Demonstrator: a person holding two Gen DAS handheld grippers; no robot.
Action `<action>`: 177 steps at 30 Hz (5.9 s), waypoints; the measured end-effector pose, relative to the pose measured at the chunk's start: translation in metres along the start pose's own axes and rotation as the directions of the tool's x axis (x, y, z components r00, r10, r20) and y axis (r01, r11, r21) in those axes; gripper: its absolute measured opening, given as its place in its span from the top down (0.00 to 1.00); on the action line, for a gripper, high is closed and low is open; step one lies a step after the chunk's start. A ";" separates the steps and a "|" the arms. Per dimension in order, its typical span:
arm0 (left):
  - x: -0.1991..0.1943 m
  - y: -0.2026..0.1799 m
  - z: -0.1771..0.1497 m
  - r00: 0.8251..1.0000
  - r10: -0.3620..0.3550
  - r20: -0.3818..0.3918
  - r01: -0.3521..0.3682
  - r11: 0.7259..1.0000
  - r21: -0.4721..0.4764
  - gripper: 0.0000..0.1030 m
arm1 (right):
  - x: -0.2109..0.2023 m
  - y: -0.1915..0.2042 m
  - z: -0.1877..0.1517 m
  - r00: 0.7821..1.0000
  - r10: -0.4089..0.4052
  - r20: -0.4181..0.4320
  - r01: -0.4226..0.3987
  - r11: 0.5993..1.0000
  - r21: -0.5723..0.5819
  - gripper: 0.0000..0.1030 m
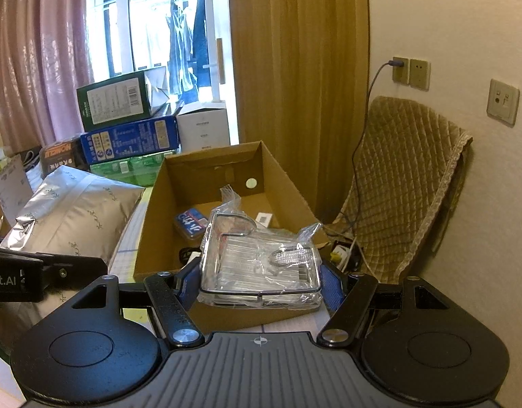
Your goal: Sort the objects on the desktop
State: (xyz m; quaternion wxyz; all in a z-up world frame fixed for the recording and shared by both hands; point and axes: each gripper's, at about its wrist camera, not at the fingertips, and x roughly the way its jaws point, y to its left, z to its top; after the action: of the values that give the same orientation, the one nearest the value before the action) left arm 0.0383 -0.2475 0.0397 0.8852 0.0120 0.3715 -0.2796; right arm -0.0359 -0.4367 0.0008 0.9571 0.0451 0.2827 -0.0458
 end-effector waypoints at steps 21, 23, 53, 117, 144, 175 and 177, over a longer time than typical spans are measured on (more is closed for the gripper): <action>0.024 -0.003 0.025 1.000 -0.004 0.008 0.004 1.000 -0.002 0.65 | 0.025 -0.017 0.022 1.000 -0.004 0.007 0.004 1.000 -0.029 0.35; 0.028 -0.001 0.029 1.000 -0.001 0.008 0.001 1.000 -0.003 0.65 | 0.029 -0.018 0.025 1.000 -0.005 0.011 0.006 0.999 -0.036 0.35; 0.083 0.019 0.077 1.000 -0.008 0.024 0.009 0.999 -0.038 0.65 | 0.101 -0.025 0.075 1.000 -0.002 -0.023 0.000 0.996 -0.090 0.35; 0.056 0.080 0.024 0.974 0.218 0.060 -0.212 0.973 -0.091 0.01 | 0.118 -0.004 0.093 0.996 0.091 -0.003 -0.091 0.996 -0.007 0.14; -0.052 0.008 -0.035 0.968 0.249 0.025 -0.242 0.956 -0.168 0.01 | -0.045 -0.004 0.024 0.995 0.062 -0.075 -0.063 0.998 -0.009 0.02; -0.061 -0.022 -0.037 0.968 0.248 0.038 -0.241 0.962 -0.129 0.01 | -0.078 -0.010 0.020 0.997 0.040 -0.071 -0.042 0.999 -0.034 0.02; -0.060 -0.022 -0.037 0.968 0.248 0.035 -0.242 0.962 -0.126 0.01 | -0.077 -0.010 0.020 0.997 0.039 -0.073 -0.042 0.998 -0.036 0.02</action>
State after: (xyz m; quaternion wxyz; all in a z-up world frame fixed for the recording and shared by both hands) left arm -0.0308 -0.2290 0.0568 0.9212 -0.0025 0.3609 -0.1453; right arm -0.0907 -0.4440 0.0586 0.9476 0.0344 0.3171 -0.0194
